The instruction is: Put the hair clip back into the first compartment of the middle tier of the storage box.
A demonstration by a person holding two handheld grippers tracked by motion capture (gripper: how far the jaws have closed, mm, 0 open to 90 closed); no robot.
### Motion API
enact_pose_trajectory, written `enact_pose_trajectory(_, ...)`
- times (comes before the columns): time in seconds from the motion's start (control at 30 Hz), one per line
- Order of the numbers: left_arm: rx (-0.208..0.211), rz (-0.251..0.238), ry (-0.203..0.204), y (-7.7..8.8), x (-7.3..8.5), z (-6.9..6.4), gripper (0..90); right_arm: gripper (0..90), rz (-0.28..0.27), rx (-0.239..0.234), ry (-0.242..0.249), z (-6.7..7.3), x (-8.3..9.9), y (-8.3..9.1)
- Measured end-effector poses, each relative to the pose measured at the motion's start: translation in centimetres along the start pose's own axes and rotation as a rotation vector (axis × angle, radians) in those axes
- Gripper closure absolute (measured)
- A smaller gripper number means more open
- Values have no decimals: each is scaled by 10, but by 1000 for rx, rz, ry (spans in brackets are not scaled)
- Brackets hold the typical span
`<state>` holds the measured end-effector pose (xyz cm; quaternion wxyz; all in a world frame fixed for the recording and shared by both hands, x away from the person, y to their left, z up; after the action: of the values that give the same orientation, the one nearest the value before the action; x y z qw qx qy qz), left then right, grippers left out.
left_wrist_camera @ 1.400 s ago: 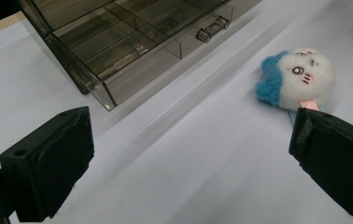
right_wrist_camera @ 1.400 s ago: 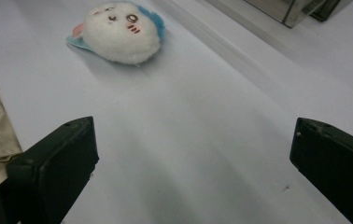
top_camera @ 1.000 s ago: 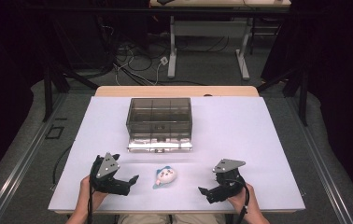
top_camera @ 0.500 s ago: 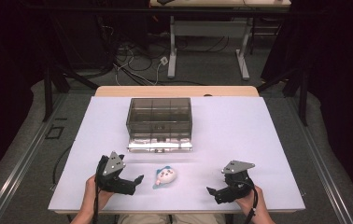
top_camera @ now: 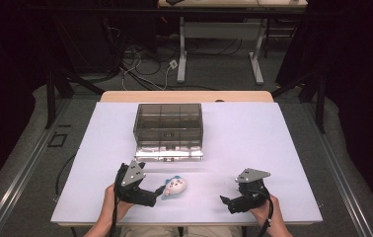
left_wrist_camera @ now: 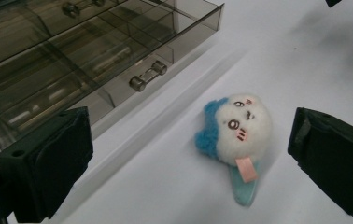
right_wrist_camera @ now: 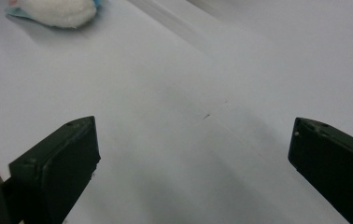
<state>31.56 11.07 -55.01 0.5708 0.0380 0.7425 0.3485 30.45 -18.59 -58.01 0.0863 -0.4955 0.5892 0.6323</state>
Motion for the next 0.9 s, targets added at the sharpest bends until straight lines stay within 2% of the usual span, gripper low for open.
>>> enact_pose_trajectory(0.17, 36, 14, 0, -12, -1, -6, 0, 13, 3, -10, -6, 1, 0, 1)
enact_pose_trajectory(0.37, 40, 24, -14, -26, -7, -12, 2, 13, 10, -11, -6, 1, 0, 0)
enact_pose_trajectory(0.63, 58, 74, -41, -51, -11, -25, 13, 13, 7, -22, -4, 1, 0, 0)
enact_pose_trajectory(0.73, 46, 98, -26, -58, -9, -26, 87, 12, -2, -35, -4, 1, 1, -1)
enact_pose_trajectory(0.9, 34, 133, -26, -64, -5, -27, 199, 12, -2, -44, -5, 3, 1, 0)
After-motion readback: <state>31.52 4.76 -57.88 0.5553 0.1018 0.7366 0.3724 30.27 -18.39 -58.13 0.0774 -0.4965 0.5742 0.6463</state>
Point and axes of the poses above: each handheld gripper's, and its own axes: y roughly backward along the jaws, x roughly out of its underside, z roughly to its left, the point moved 6 cm from there along -y, roughly forward along the jaws, and after that the axes turned 15 degrees about x, right-handed, at the moved point
